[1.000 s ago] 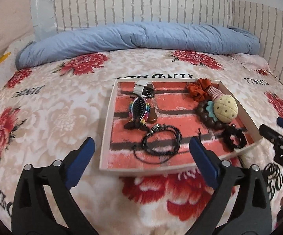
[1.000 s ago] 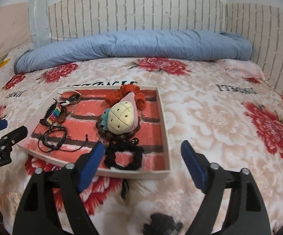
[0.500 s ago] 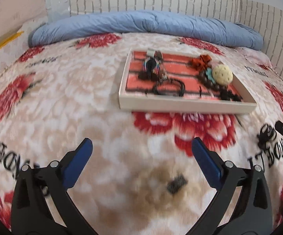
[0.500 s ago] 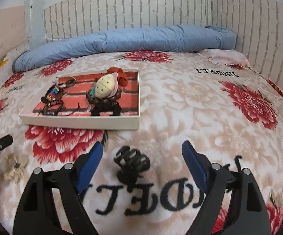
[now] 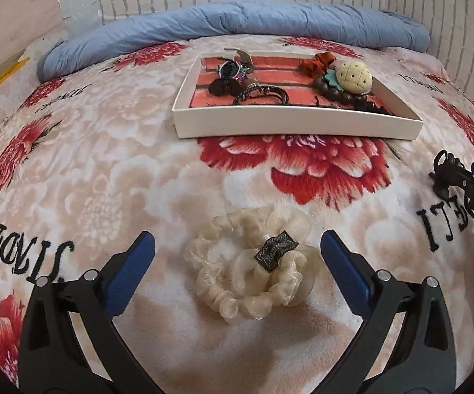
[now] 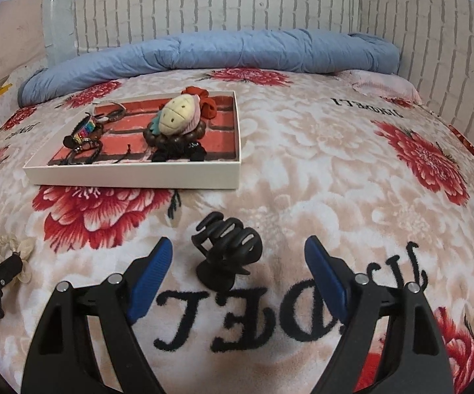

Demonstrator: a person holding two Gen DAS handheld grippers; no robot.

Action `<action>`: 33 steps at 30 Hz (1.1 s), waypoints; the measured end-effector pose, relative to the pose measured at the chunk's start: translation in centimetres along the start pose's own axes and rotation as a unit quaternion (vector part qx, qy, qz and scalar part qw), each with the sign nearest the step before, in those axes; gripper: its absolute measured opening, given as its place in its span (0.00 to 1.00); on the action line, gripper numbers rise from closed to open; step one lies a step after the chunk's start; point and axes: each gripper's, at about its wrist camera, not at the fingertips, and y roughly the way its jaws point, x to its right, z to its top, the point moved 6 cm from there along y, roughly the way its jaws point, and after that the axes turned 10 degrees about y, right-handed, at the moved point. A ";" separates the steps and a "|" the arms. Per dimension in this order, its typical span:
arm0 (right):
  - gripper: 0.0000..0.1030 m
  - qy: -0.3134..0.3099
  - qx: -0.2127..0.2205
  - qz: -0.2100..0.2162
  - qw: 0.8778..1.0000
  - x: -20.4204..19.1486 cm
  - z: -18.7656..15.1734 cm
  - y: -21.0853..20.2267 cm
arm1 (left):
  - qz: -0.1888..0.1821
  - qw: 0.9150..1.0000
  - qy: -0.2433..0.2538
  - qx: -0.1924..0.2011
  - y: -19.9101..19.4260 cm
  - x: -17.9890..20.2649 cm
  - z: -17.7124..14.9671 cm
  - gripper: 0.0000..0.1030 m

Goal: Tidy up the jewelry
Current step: 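Move the left tool to the cream scrunchie while the right tool approaches the black claw clip, then grasp the cream scrunchie with the left tool while the right tool grasps the black claw clip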

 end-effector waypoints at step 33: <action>0.43 0.005 -0.037 0.018 0.999 -0.1 -0.5 1.9 | -0.033 0.999 -0.006 -0.013 1.6 -0.4 0.2 0.31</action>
